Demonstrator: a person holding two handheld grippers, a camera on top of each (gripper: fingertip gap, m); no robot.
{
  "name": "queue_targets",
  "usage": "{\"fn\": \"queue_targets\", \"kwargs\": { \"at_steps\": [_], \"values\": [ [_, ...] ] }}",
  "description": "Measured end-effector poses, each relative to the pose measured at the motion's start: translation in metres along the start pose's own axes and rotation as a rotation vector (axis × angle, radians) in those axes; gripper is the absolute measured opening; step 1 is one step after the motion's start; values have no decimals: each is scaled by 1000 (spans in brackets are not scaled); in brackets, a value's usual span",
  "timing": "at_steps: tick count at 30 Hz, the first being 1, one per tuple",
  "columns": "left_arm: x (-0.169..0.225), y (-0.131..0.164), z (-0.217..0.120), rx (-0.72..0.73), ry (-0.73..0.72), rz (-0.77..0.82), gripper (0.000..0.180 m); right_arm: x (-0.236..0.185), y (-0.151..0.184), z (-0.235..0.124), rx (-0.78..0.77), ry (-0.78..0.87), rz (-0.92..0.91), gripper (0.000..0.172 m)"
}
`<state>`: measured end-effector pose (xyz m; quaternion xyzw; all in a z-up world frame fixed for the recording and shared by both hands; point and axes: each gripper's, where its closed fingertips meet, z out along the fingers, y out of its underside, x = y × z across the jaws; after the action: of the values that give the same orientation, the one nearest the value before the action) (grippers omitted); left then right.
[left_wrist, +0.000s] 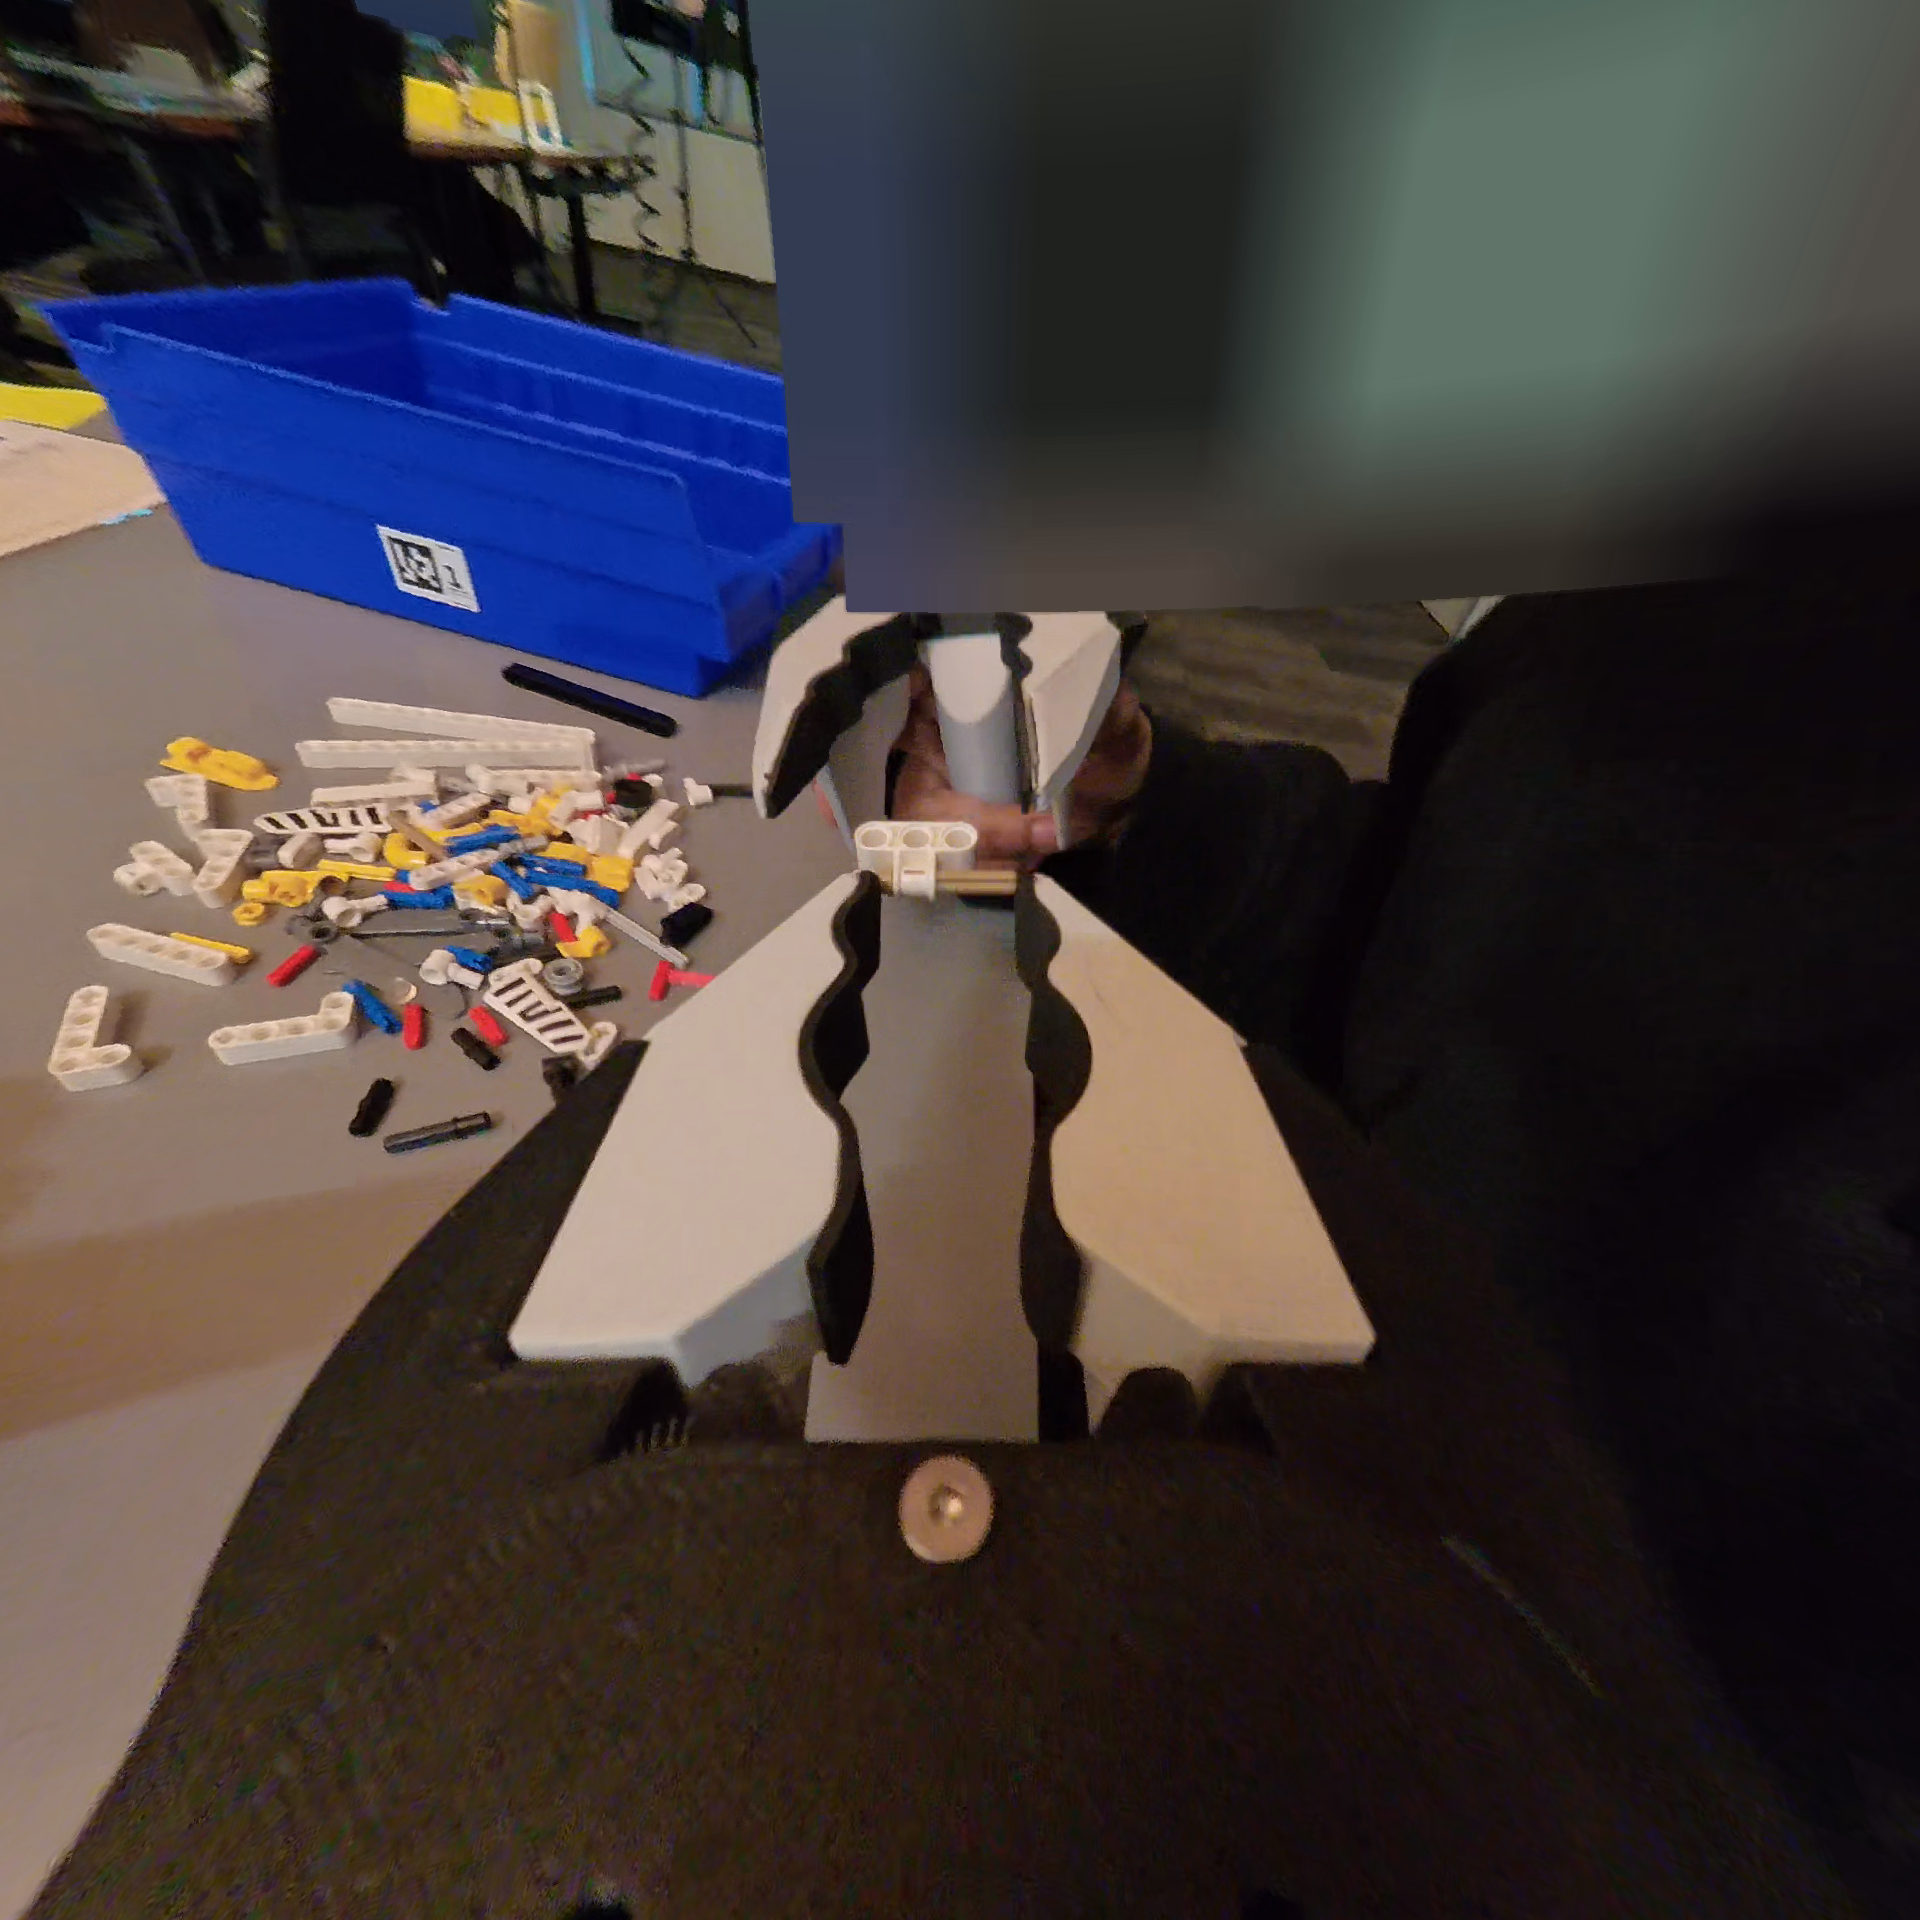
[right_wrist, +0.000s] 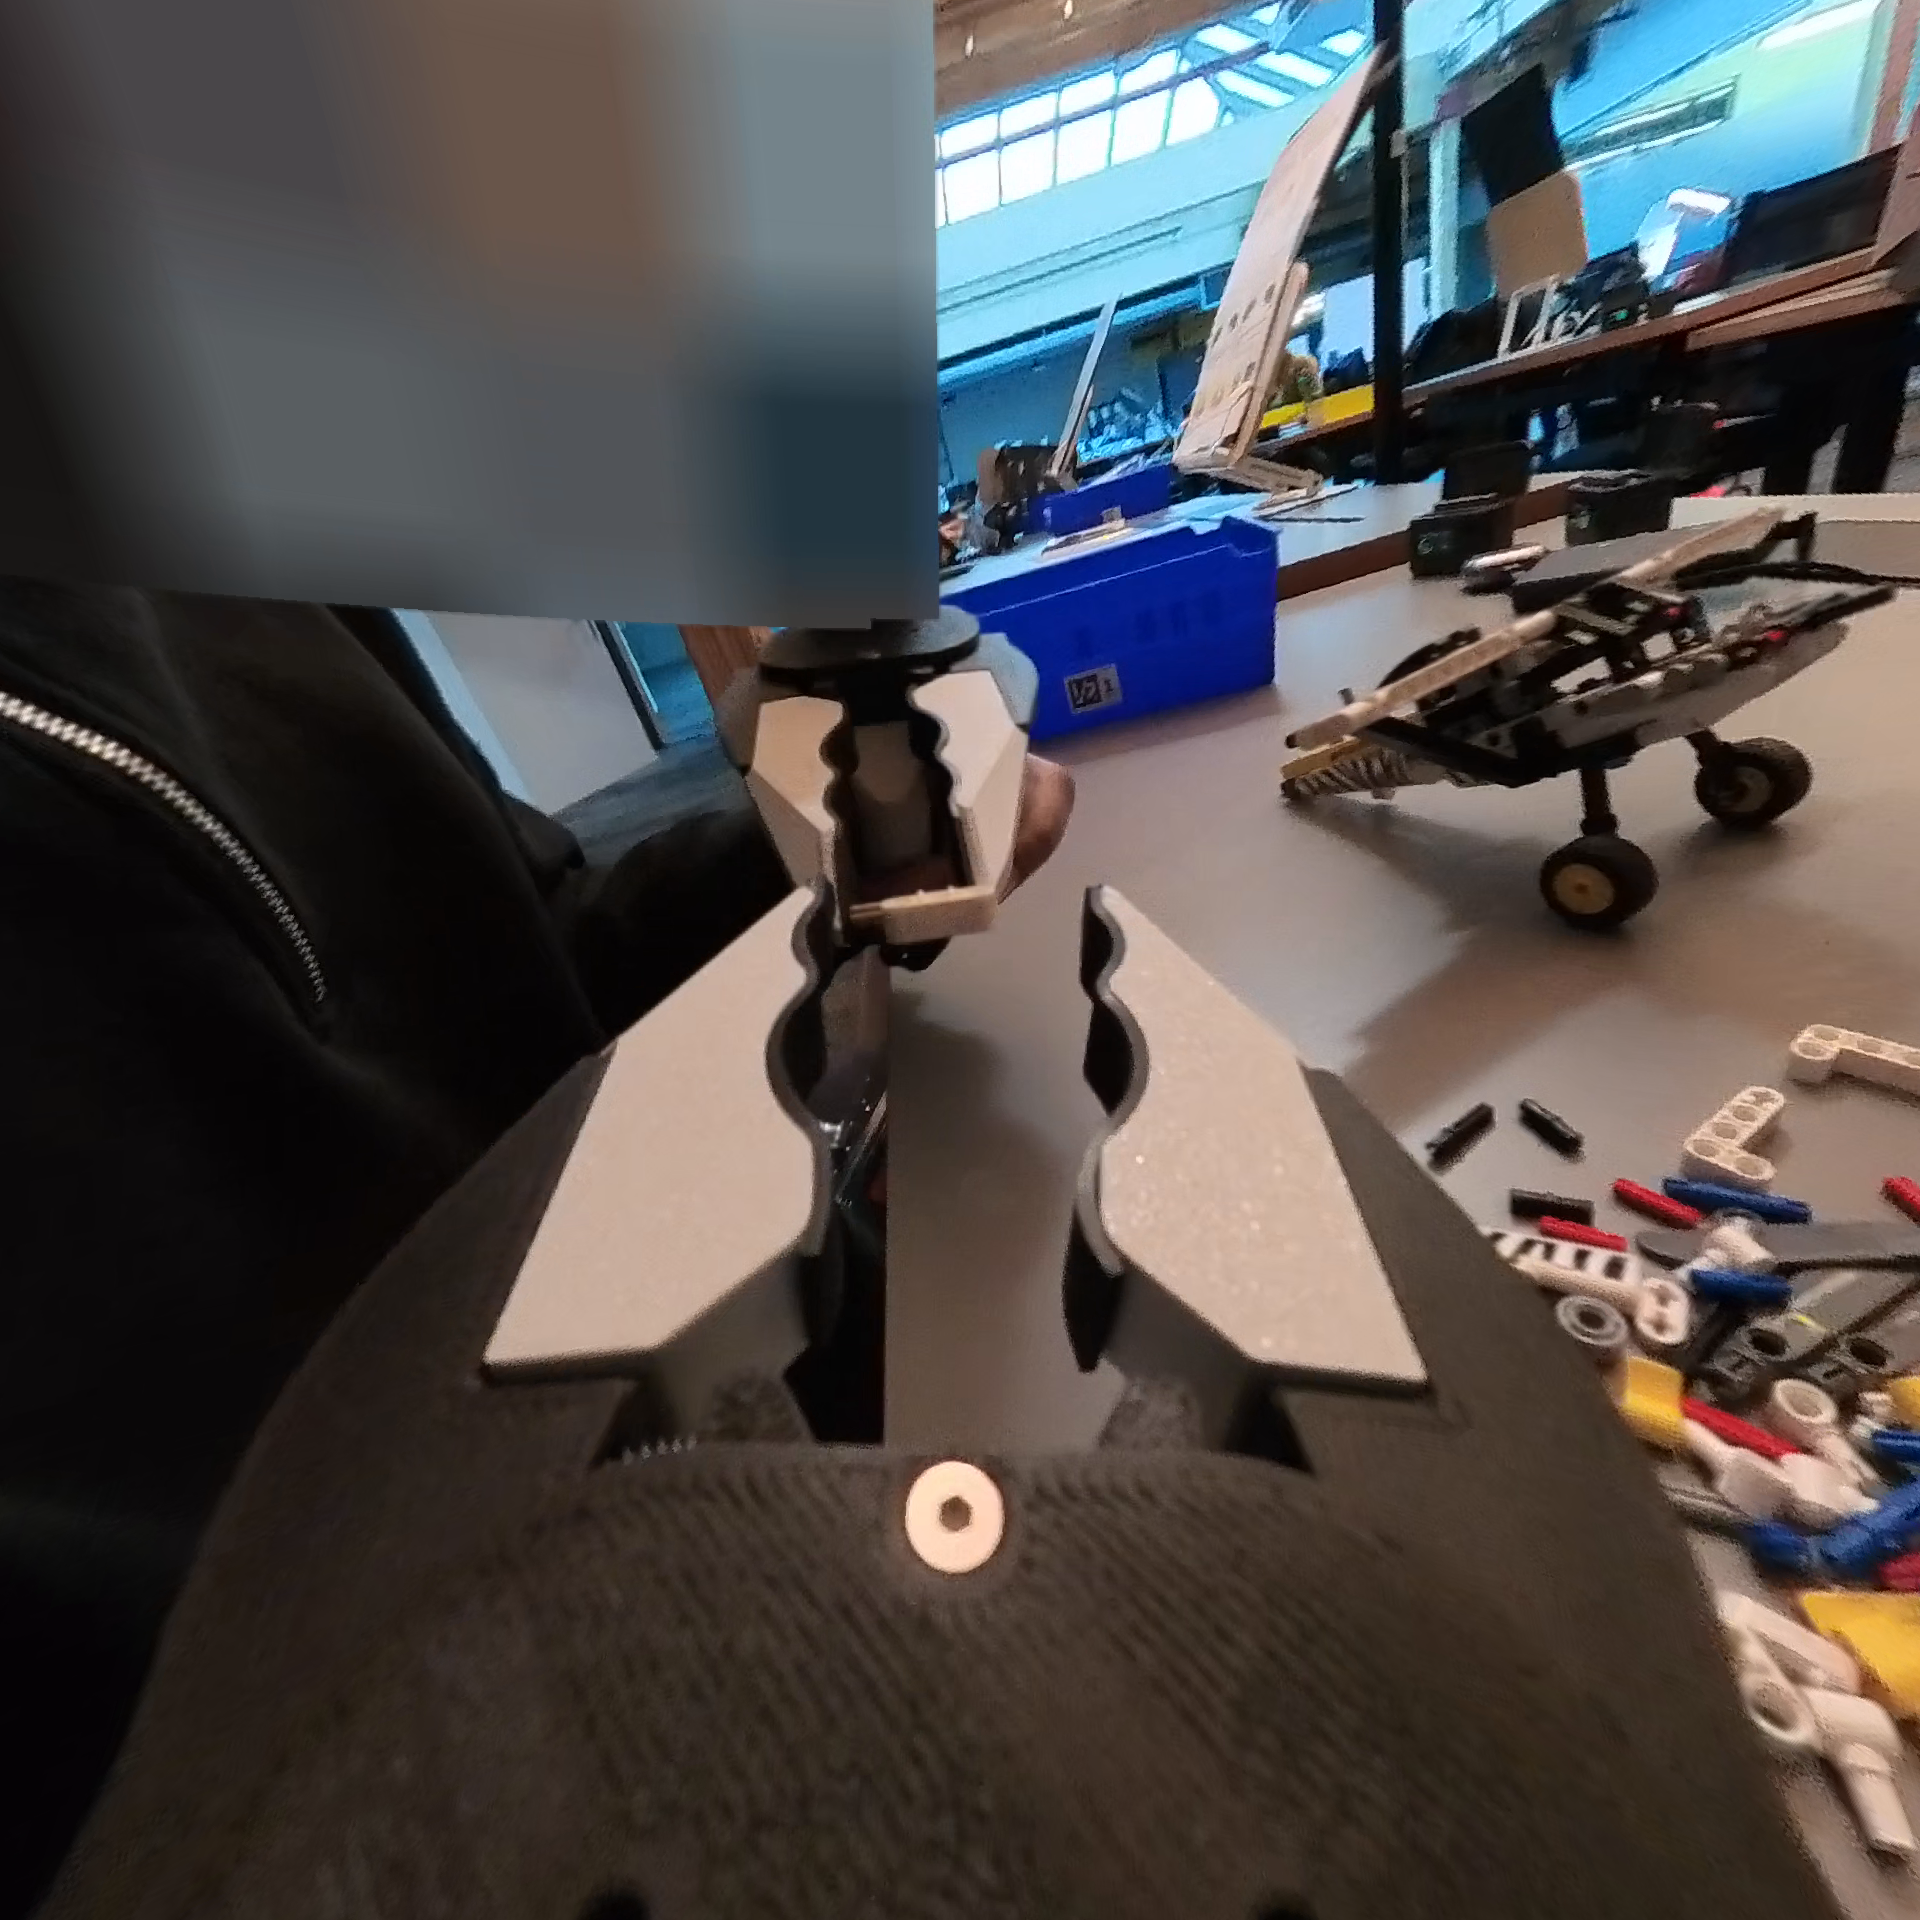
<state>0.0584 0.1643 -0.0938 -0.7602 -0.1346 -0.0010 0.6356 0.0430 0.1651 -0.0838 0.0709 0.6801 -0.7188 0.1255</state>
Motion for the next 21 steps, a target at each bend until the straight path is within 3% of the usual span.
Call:
{"fn": "queue_targets", "kwargs": {
  "at_steps": [15,21],
  "values": [
    [12,12,2,-45,69,33,22,-15,18,6,-96,-73,-65,21],
    [9,8,0,-23,42,34,23,-11,12,6,-64,-29,-115,21]
  ]
}}
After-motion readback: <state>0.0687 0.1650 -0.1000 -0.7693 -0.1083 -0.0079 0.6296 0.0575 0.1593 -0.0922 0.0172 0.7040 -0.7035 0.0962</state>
